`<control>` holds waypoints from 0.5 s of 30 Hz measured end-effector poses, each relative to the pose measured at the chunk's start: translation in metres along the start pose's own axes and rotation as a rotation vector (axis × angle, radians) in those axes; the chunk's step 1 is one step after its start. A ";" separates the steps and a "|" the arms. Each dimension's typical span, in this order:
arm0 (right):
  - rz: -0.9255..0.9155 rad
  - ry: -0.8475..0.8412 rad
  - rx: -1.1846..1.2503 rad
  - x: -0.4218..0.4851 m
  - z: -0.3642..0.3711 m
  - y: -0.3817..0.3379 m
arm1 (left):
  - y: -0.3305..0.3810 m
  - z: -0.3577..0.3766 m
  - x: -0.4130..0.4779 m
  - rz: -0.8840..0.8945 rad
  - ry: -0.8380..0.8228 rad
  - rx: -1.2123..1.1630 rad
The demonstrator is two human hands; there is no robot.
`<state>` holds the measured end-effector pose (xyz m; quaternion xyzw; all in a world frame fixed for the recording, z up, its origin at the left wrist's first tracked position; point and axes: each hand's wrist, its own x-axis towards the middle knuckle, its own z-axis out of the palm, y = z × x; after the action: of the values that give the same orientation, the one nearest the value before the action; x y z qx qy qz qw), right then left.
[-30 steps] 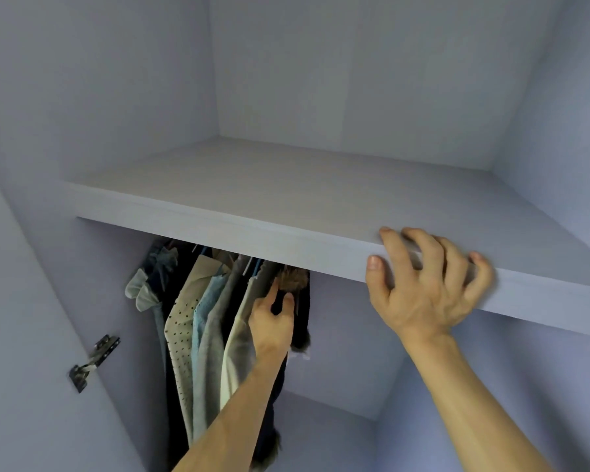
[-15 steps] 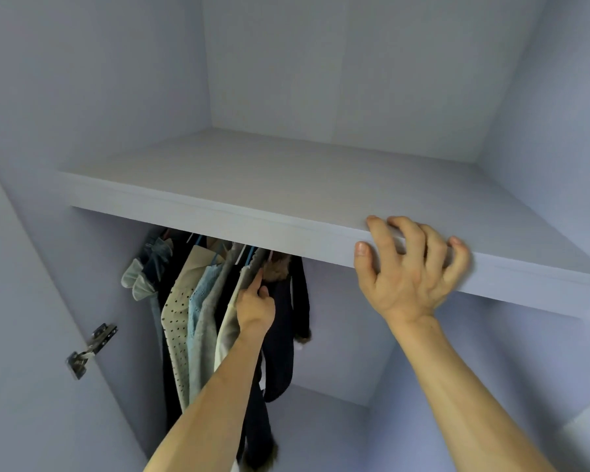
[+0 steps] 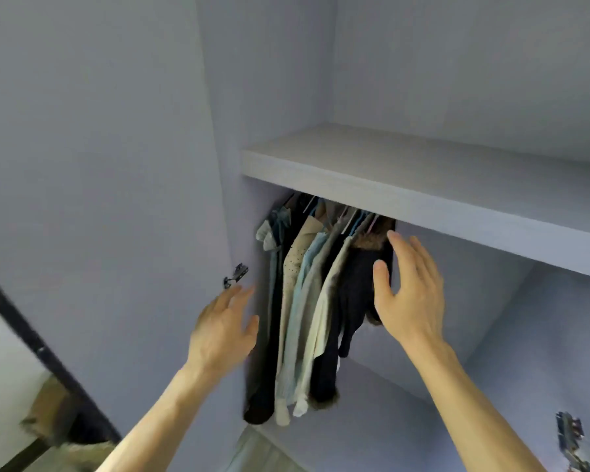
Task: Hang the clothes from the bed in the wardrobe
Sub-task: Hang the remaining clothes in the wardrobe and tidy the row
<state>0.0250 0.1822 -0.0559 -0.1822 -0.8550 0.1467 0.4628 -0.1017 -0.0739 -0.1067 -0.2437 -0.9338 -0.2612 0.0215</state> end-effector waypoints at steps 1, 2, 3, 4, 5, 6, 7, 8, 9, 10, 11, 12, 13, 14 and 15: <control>0.000 -0.108 0.119 -0.019 0.012 -0.024 | -0.021 -0.019 -0.024 -0.032 0.054 0.049; -0.009 -0.216 0.222 -0.040 0.024 -0.049 | -0.041 -0.036 -0.049 -0.059 0.100 0.094; -0.035 -0.315 0.306 -0.062 0.038 -0.076 | -0.065 -0.050 -0.077 -0.093 0.142 0.126; -0.073 -0.395 0.367 -0.085 0.051 -0.102 | -0.087 -0.062 -0.105 -0.133 0.180 0.148; -0.116 -0.469 0.418 -0.108 0.063 -0.128 | -0.111 -0.071 -0.137 -0.180 0.221 0.170; -0.167 -0.536 0.466 -0.132 0.073 -0.156 | -0.133 -0.080 -0.170 -0.249 0.246 0.189; -0.230 -0.605 0.513 -0.156 0.082 -0.184 | -0.152 -0.088 -0.205 -0.328 0.265 0.211; -0.296 -0.681 0.561 -0.180 0.088 -0.210 | -0.168 -0.095 -0.240 -0.405 0.283 0.236; -0.362 -0.766 0.615 -0.203 0.092 -0.236 | -0.183 -0.101 -0.276 -0.482 0.307 0.276; -0.433 -0.857 0.670 -0.226 0.094 -0.263 | -0.195 -0.107 -0.313 -0.559 0.327 0.327; -0.514 -0.952 0.717 -0.249 0.094 -0.288 | -0.206 -0.112 -0.350 -0.643 0.335 0.371; -0.607 -1.038 0.755 -0.271 0.091 -0.313 | -0.213 -0.116 -0.388 -0.744 0.332 0.400; -0.705 -1.100 0.783 -0.294 0.087 -0.336 | -0.218 -0.118 -0.425 -0.843 0.326 0.419; -0.804 -1.141 0.799 -0.315 0.082 -0.357 | -0.221 -0.120 -0.461 -0.940 0.317 0.425; -0.902 -1.172 0.808 -0.335 0.074 -0.377 | -0.222 -0.119 -0.496 -1.042 0.320 0.422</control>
<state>0.0649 -0.3098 -0.1840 0.4620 -0.8296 0.3134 -0.0119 0.2216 -0.5187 -0.1929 0.2999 -0.9474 -0.0792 0.0790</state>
